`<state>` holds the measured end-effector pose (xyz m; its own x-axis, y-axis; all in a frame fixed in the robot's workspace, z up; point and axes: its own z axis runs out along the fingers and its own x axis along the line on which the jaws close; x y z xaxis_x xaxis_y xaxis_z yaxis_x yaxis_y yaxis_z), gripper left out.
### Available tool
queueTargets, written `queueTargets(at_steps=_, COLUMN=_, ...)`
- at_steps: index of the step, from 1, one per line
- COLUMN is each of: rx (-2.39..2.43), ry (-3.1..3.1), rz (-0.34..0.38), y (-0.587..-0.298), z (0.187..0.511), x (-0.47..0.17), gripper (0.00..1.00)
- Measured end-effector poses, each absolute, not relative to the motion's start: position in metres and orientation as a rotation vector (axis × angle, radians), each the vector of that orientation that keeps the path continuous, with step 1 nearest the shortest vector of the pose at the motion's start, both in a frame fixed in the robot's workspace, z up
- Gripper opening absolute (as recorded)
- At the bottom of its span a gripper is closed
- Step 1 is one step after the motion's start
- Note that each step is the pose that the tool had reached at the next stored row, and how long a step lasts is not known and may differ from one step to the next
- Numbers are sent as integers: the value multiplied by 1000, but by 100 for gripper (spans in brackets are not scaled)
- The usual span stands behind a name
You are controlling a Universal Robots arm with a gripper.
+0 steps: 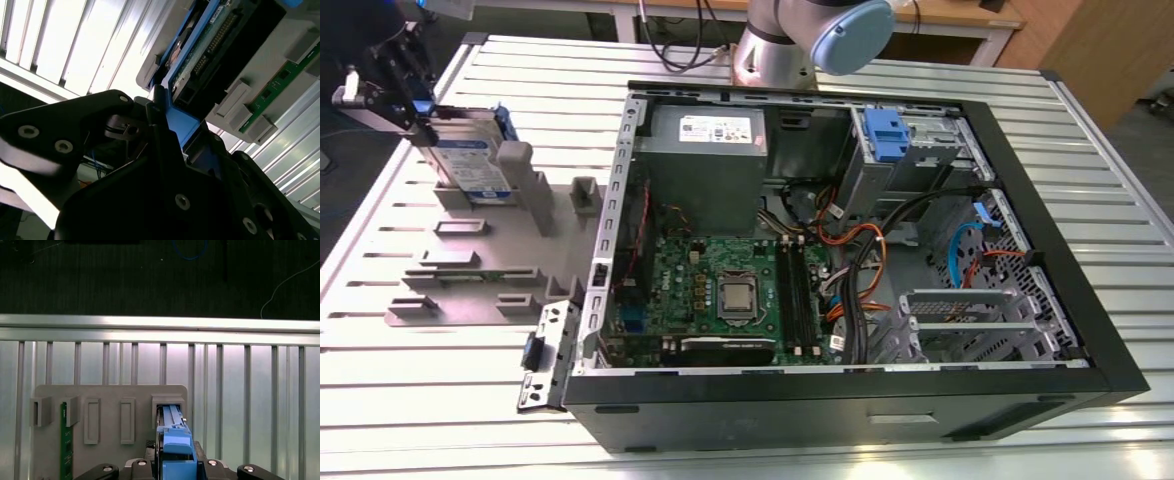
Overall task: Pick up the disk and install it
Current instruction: 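Pick up the disk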
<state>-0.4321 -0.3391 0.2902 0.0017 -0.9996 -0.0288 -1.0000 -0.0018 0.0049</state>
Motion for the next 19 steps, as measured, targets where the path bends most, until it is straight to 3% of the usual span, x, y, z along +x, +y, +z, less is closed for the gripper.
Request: queueTargets(at_steps=19, rx=-2211, ry=2207, rz=37, y=-339, z=295, x=-432, gripper=36)
